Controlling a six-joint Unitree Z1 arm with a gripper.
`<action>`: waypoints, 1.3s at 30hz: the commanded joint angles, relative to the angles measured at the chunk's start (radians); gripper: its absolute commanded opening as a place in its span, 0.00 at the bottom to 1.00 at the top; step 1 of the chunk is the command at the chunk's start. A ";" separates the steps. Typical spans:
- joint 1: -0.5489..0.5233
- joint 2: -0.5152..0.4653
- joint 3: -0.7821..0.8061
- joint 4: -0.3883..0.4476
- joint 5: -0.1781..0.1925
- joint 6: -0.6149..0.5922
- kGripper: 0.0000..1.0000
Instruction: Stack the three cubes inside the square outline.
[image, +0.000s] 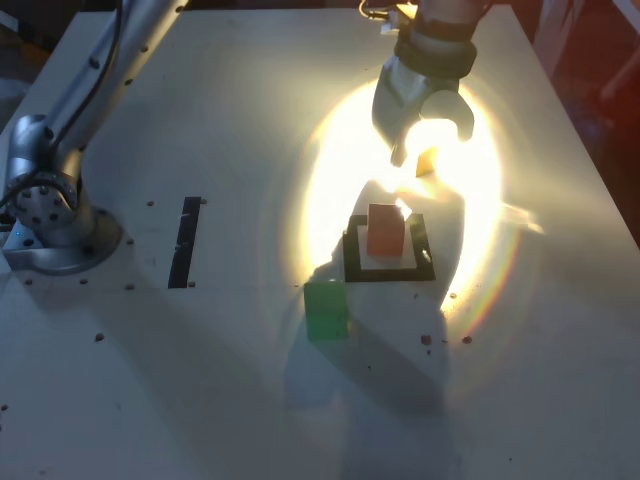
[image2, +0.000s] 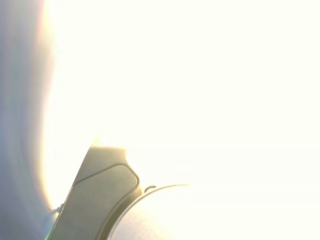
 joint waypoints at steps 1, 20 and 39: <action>-0.001 0.008 -0.005 -0.004 0.004 -0.002 0.60; -0.004 0.022 -0.003 -0.055 0.010 0.006 0.29; -0.208 -0.239 0.009 0.111 0.079 0.230 0.16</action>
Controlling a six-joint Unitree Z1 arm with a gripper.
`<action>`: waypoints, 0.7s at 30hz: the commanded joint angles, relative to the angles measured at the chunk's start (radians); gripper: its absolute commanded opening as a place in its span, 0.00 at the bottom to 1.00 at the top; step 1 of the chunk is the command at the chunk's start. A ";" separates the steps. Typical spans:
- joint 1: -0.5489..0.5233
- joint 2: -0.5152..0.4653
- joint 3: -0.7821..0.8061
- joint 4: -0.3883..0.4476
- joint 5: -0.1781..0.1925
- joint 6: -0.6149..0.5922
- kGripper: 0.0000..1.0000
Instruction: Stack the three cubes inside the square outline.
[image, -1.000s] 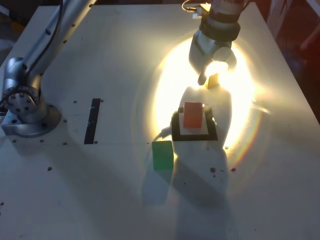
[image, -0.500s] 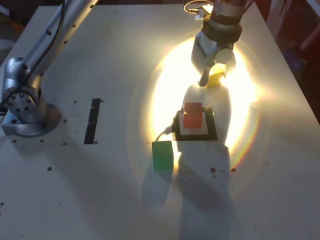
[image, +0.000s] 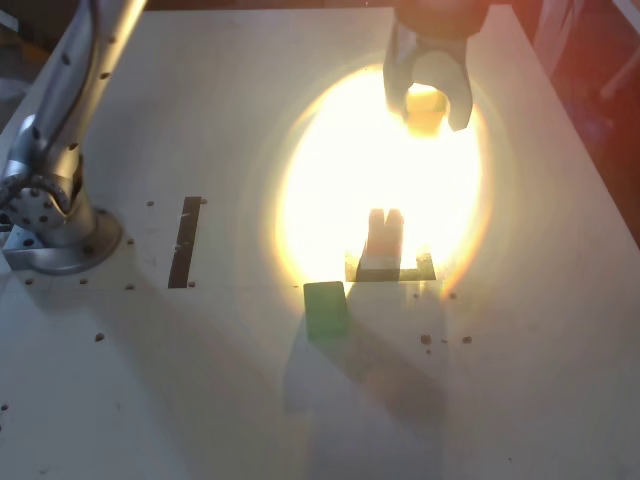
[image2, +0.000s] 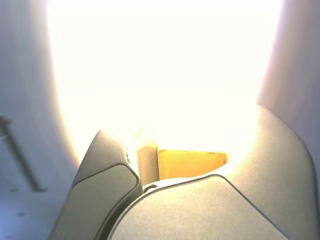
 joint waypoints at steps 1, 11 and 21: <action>-0.047 -0.037 0.020 0.023 0.004 -0.013 0.16; -0.197 -0.043 0.195 -0.004 -0.033 -0.146 0.16; -0.187 -0.047 0.288 -0.118 -0.044 -0.151 0.16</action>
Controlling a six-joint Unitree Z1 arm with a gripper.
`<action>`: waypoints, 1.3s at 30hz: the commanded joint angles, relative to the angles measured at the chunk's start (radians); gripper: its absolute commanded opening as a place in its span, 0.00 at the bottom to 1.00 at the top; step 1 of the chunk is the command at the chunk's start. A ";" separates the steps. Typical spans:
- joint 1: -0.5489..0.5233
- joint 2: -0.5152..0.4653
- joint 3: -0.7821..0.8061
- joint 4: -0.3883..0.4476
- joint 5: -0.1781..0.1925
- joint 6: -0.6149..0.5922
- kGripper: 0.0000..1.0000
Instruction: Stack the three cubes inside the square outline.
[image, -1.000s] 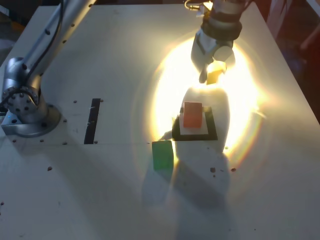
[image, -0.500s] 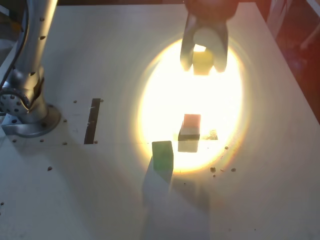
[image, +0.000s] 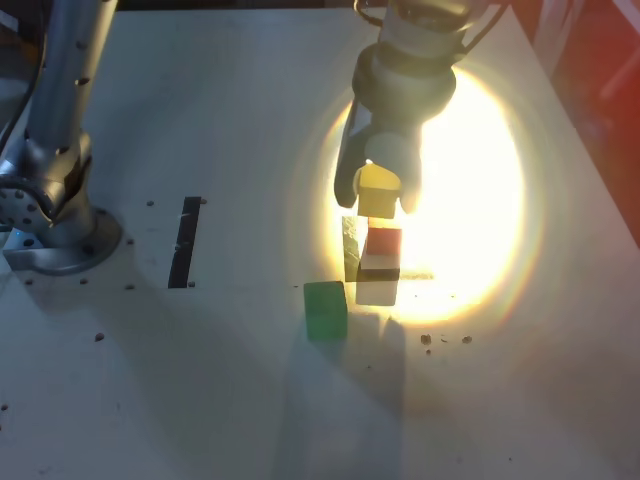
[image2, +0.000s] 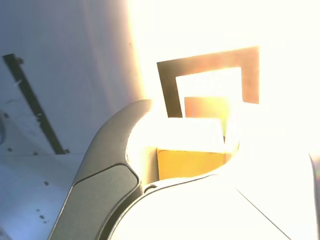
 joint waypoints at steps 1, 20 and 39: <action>0.012 -0.003 0.019 -0.030 -0.007 0.009 0.16; 0.045 -0.004 0.075 -0.111 -0.035 0.028 0.16; 0.045 -0.008 0.070 -0.113 -0.046 0.026 0.89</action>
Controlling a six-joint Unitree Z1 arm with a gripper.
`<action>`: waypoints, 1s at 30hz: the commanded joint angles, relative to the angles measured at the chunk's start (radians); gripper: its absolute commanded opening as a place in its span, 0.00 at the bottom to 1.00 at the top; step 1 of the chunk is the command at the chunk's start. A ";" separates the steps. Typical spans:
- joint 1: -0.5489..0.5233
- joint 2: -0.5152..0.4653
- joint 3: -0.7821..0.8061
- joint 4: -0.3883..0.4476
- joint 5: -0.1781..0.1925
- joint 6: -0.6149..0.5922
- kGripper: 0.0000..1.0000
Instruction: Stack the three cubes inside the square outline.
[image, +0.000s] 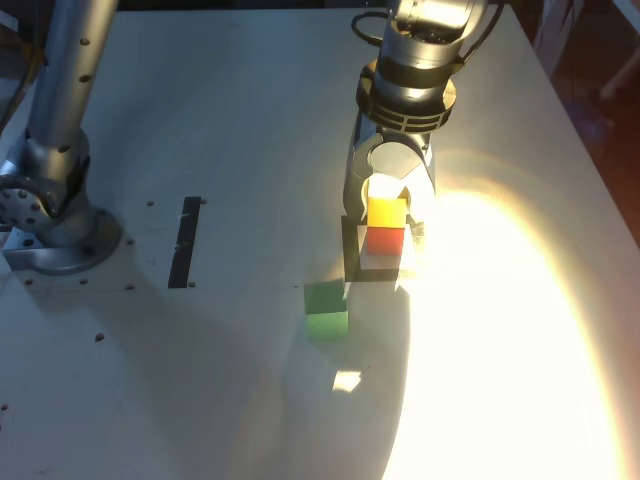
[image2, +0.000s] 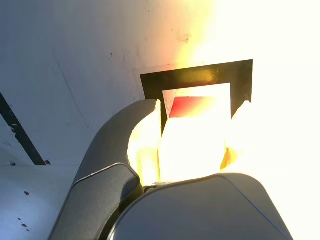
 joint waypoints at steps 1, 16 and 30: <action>0.000 -0.010 -0.004 0.000 -0.003 -0.001 0.93; -0.016 -0.098 -0.010 0.073 0.036 -0.021 0.99; -0.312 -0.300 0.245 0.131 -0.034 -0.437 0.99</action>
